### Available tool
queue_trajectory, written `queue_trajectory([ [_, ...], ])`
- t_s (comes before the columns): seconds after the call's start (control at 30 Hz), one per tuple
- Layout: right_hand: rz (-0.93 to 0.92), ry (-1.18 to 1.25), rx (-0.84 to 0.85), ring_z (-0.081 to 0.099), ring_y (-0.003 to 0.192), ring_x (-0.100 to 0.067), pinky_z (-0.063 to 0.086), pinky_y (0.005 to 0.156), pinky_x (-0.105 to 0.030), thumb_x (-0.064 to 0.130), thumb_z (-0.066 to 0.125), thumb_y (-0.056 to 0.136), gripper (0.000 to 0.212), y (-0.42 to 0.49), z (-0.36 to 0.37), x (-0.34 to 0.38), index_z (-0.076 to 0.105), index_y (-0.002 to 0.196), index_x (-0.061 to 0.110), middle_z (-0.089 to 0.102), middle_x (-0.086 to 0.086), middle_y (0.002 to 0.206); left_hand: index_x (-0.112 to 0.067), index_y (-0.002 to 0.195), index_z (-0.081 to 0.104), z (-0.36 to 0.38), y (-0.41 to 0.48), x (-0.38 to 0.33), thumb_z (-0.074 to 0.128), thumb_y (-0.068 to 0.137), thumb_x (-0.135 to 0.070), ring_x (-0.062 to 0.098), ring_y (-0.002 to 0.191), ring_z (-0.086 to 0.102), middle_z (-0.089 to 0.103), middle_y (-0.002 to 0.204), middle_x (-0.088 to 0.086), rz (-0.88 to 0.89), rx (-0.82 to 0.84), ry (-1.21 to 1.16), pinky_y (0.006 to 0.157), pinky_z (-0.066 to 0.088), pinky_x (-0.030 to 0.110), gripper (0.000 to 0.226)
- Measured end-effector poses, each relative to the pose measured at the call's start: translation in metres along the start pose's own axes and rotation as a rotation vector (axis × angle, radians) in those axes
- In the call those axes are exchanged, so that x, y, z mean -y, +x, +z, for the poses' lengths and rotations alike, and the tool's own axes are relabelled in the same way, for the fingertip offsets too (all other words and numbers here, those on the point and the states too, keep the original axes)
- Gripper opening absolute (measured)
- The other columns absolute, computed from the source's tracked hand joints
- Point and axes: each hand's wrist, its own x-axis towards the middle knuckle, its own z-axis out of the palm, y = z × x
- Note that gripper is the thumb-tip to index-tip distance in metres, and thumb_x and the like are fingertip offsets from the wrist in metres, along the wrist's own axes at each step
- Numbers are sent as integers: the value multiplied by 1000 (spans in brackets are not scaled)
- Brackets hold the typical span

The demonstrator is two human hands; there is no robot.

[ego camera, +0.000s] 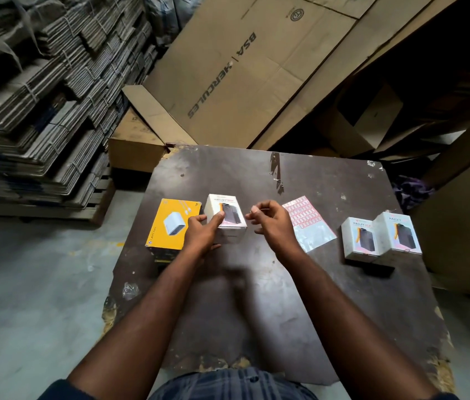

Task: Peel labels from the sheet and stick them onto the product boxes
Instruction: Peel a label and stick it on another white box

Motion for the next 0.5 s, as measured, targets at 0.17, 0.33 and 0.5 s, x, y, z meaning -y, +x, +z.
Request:
queue_trajectory([
  [0.17,3,51,102,62,54,-4,50,54,-20,6,62,95,1,-5,8,12,61,96,6,70,-14,78,-13,128,46,-12,5,0,74,83,-49,21,104,66,61,122,9,-16,51,5,61,58,32,64],
  [0.33,31,-20,203,63,63,-7,50,63,-20,4,67,91,11,-11,23,6,71,100,10,74,3,78,-12,127,49,-22,9,-1,73,82,-52,21,101,67,63,122,12,-5,81,6,62,58,32,64],
  [0.5,32,39,277,67,70,-11,51,64,-21,7,73,87,23,-18,32,10,67,107,17,75,-4,91,-15,130,46,-29,8,-8,71,86,-48,24,108,64,60,123,10,32,62,19,63,57,32,61],
])
